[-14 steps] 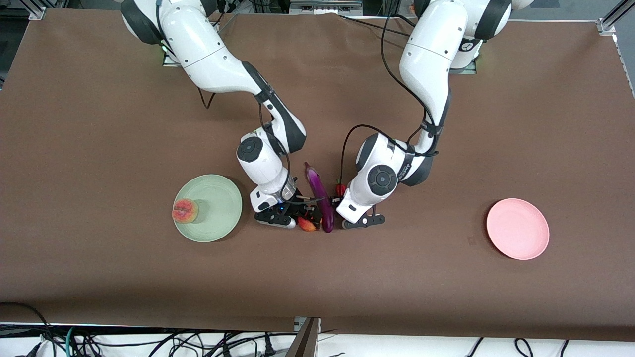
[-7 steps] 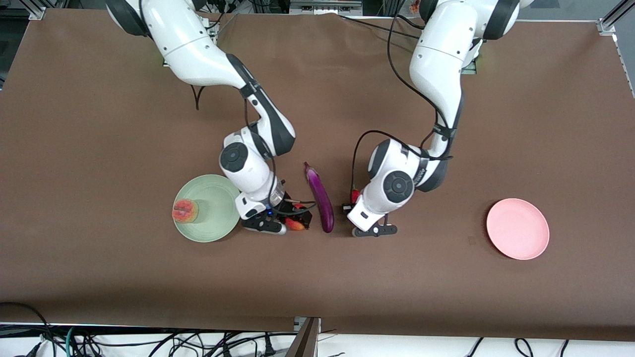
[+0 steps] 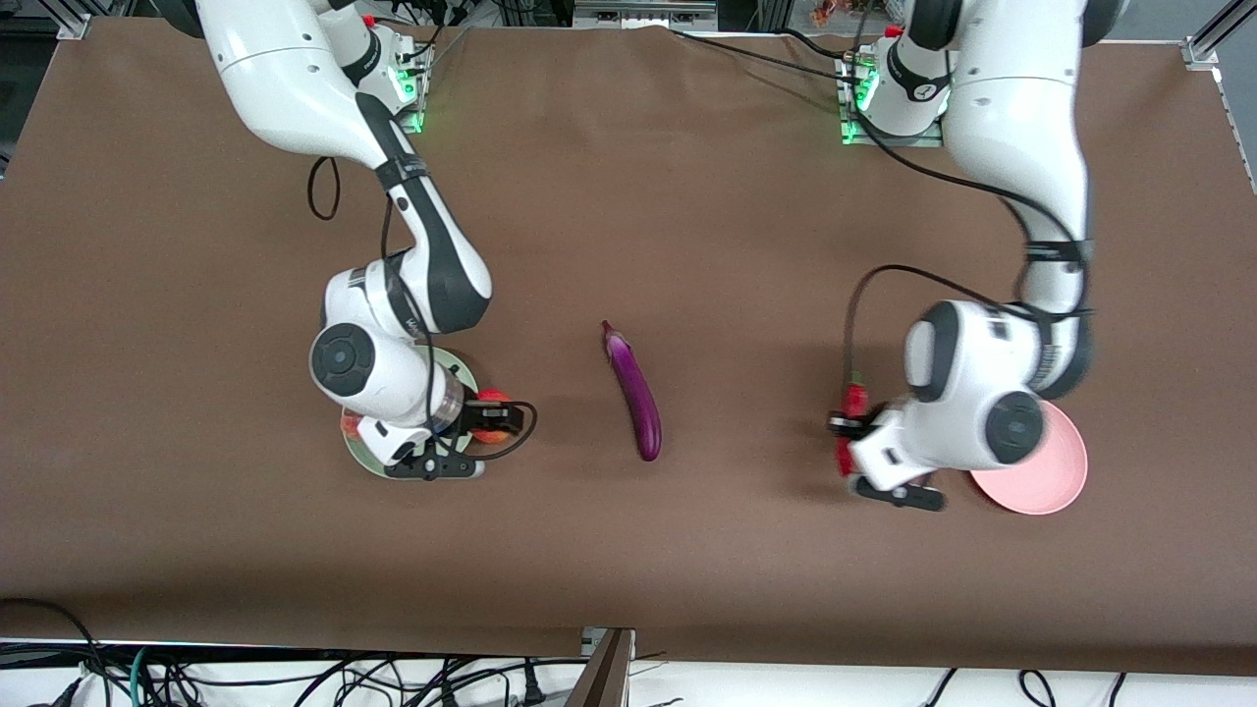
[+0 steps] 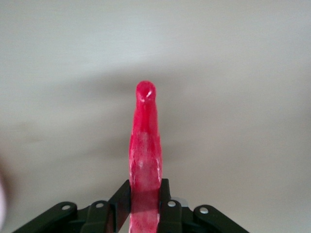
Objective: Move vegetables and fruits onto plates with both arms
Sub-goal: 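Carry the pomegranate and chili to the green and pink plates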
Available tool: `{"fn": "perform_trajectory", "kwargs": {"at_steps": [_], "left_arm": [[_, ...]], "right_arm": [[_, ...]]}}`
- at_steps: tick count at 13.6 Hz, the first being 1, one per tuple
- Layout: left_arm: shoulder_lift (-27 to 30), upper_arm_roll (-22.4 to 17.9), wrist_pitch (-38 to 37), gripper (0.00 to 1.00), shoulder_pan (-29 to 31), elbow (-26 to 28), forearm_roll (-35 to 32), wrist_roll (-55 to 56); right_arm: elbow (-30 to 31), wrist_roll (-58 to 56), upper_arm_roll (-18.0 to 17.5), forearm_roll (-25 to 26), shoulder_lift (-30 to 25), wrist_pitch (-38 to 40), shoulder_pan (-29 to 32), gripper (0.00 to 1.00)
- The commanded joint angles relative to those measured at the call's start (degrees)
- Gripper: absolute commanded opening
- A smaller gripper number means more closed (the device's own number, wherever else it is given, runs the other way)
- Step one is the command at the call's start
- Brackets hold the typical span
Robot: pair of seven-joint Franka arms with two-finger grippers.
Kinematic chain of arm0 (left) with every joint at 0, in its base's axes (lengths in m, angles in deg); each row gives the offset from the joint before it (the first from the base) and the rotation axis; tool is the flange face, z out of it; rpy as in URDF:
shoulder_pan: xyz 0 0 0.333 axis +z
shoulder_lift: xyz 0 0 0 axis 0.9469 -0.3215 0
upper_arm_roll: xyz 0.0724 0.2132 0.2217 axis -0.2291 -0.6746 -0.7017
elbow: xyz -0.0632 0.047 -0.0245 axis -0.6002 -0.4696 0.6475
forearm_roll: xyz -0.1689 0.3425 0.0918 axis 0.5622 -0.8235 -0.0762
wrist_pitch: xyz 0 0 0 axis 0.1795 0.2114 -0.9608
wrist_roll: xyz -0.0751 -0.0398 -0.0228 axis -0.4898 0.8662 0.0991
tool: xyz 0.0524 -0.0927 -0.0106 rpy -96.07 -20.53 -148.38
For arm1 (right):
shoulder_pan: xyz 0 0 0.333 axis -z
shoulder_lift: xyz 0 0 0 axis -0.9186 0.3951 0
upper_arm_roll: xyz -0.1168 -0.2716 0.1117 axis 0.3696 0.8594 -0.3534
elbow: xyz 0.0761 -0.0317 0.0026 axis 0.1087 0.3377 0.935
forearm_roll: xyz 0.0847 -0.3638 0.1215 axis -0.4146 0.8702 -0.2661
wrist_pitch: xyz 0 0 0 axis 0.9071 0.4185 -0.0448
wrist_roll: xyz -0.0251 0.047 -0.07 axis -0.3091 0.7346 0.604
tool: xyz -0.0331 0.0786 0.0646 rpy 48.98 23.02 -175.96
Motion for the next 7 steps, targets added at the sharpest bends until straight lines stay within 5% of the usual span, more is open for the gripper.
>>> {"fn": "perform_trajectory", "kwargs": {"at_steps": [1, 7], "left_arm": [[0.51, -3.02, -0.83, 0.0, 1.91, 0.42, -4.96, -11.66], [-4.84, -2.95, 9.61, 0.0, 14.3, 0.96, -4.27, -33.22]], "right_arm": [[1.51, -2.78, 1.52, 3.75, -1.22, 4.46, -0.47, 0.46], [4.06, -7.54, 5.04, 5.51, -0.08, 4.3, 0.32, 0.46]]}}
